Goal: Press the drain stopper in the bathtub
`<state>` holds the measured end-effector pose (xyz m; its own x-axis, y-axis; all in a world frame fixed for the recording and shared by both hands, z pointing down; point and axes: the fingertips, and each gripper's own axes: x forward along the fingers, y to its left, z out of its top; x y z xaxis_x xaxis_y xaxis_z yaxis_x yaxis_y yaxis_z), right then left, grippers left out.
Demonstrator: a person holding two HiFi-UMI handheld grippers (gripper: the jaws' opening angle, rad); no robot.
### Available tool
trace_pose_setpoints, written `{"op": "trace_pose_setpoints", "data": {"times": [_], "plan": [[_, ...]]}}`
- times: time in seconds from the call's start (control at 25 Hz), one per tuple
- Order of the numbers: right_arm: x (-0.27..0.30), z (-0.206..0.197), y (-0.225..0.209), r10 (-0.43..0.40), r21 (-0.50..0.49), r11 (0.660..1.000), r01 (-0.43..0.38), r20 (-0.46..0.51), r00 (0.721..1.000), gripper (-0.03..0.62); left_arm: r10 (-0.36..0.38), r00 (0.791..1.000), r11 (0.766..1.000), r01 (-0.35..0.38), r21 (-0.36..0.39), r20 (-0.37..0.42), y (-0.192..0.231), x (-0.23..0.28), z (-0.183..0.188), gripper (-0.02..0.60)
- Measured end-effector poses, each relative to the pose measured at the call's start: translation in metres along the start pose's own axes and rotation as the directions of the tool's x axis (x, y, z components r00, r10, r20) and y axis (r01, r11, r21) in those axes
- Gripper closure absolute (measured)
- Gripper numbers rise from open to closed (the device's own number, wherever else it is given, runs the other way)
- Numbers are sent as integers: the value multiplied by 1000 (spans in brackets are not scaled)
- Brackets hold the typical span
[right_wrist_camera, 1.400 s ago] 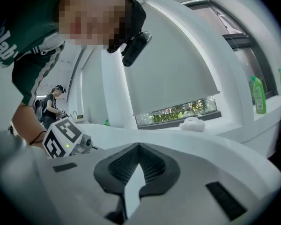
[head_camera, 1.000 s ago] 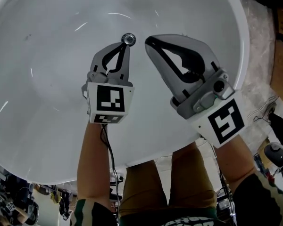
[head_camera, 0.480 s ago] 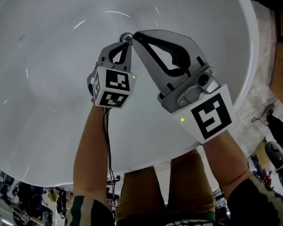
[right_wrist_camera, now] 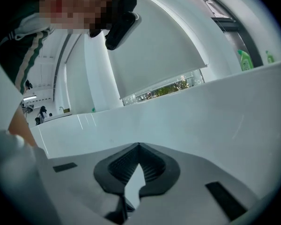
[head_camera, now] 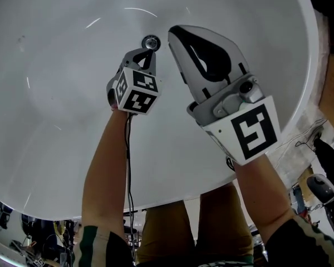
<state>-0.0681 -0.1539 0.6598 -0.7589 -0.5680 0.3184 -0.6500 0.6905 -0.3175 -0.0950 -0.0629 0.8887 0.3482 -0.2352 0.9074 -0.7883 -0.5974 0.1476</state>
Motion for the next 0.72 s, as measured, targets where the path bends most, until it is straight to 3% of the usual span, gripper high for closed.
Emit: {"op": "trace_pose_setpoints", "data": {"times": [0.52,0.72], "plan": [[-1,-8,-1,-27,-12,1000,26,-84,996,580,6,996,998,0,62,-92,3,43,-20,574],[-1,-11,-4,-27,87,996,35,-86,996,579,10,992,990,8,142,-128,1,61,-32,574]]}}
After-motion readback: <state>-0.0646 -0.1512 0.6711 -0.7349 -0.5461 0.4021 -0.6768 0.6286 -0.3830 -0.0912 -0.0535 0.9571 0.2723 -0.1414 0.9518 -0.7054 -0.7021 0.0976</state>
